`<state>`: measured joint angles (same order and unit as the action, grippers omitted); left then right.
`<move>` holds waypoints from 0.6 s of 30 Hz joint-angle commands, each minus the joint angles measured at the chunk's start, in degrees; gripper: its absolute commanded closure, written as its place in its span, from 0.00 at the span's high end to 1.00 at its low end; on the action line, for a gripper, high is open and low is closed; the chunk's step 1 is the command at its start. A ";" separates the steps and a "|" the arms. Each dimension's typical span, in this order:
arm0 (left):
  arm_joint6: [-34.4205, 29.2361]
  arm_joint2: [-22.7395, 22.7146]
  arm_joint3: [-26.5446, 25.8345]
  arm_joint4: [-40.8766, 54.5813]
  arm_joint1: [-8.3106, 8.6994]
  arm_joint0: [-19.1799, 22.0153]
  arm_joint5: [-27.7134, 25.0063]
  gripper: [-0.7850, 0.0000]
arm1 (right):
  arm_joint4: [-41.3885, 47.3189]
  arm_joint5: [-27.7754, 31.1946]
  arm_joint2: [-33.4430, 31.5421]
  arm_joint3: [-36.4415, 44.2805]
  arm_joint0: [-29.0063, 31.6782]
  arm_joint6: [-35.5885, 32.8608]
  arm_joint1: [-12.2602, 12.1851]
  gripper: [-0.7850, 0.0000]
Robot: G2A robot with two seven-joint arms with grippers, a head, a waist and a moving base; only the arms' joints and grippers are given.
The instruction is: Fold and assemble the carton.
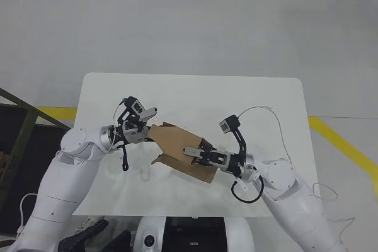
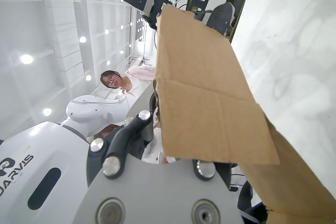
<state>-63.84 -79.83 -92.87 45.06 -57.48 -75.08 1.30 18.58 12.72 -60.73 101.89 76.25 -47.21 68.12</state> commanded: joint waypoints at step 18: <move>-1.86 -0.67 -0.63 -1.72 0.27 -0.03 0.72 1.00 | -1.00 -4.62 -2.28 -2.38 0.35 -3.72 -1.06 0.00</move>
<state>-65.54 -80.58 -93.46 43.47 -57.21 -75.18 1.90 17.49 8.15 -63.01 99.60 76.64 -51.00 67.06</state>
